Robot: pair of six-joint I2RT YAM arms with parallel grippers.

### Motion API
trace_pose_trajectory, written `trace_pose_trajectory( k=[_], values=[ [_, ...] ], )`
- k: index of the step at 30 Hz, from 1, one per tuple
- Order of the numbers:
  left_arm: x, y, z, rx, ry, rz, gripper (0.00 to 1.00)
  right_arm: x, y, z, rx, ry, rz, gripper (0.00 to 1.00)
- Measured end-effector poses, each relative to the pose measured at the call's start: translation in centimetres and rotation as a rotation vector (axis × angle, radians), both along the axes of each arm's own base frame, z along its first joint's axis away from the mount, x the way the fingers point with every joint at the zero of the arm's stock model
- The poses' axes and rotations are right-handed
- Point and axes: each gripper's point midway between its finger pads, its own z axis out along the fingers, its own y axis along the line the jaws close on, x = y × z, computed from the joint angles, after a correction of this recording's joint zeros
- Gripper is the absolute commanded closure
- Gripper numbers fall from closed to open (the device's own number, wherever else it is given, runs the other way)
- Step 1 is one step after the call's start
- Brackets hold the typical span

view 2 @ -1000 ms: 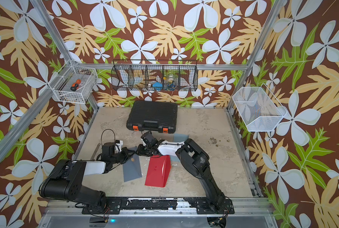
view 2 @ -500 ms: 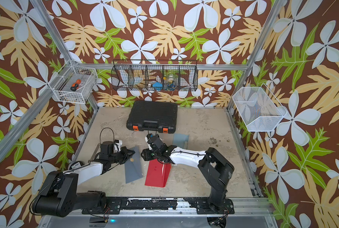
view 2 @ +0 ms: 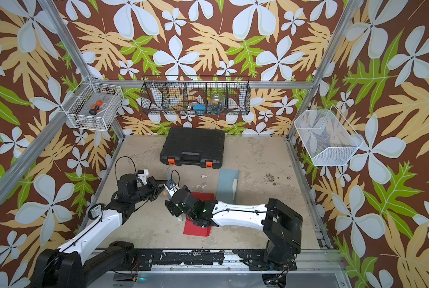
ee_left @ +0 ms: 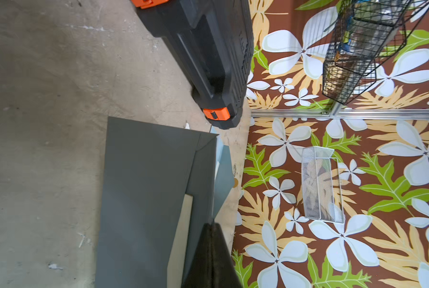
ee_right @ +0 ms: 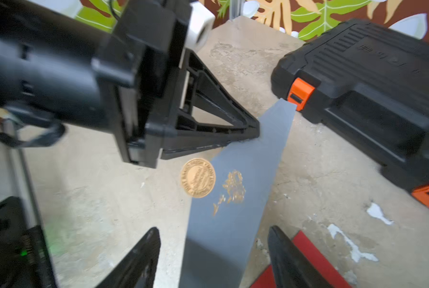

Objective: Open the envelope
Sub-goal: Open the envelope flap on the envelope.

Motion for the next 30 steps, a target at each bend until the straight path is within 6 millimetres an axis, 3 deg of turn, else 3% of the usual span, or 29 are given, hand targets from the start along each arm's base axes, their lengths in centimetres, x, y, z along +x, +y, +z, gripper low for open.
trace_pose_trajectory(
  k=[7,14,20,24,30],
  values=[
    [0.1,0.0,2.0,-0.018,-0.021,0.008,1.00,1.0,-0.3,-1.5,-0.236,-0.139,-0.103,0.31],
    [0.2,0.3,2.7,0.010,-0.026,0.022,1.00,2.3,-2.2,0.5,-0.278,-0.212,-0.211,0.42],
    [0.2,0.6,2.5,0.035,-0.021,0.034,1.00,2.4,-2.1,1.7,-0.268,-0.225,-0.213,0.58],
    [0.2,0.6,2.6,0.044,-0.022,0.033,1.00,2.4,-1.7,1.7,-0.266,-0.223,-0.210,0.74],
    [0.2,0.6,2.8,0.044,-0.028,0.034,1.00,2.4,-1.6,1.6,-0.276,-0.219,-0.208,0.86]
  ],
)
